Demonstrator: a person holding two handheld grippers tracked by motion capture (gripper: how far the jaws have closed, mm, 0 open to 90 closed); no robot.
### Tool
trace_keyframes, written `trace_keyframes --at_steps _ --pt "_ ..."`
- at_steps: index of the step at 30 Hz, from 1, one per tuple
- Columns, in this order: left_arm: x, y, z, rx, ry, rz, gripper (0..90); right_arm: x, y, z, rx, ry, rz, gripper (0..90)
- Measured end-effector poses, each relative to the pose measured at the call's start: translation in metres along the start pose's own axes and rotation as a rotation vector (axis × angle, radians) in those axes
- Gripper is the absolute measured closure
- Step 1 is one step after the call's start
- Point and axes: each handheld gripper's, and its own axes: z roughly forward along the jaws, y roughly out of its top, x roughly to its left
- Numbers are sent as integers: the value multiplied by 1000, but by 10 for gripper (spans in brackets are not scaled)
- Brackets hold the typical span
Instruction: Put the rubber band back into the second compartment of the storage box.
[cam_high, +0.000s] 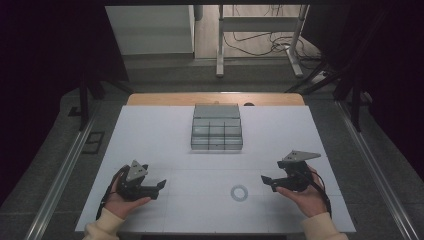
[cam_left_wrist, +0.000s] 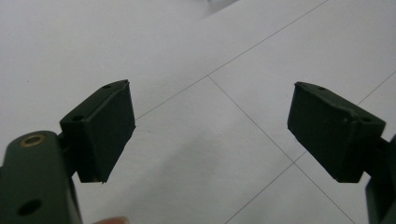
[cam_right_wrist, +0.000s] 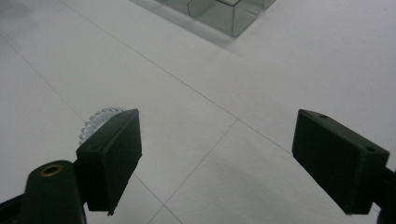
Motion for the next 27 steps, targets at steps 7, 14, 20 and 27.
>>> trace_keyframes --at_steps 7,14,20,27 --pt "0 0 0 0 -1 2 154 8 8 2 34 13 -4 160" --pt "0 0 0 1 0 5 154 13 15 3 58 14 -8 164" --pt "0 0 1 1 0 6 154 18 19 8 96 31 -19 176" --pt "-1 0 0 2 -1 10 154 25 24 15 133 44 -26 185"
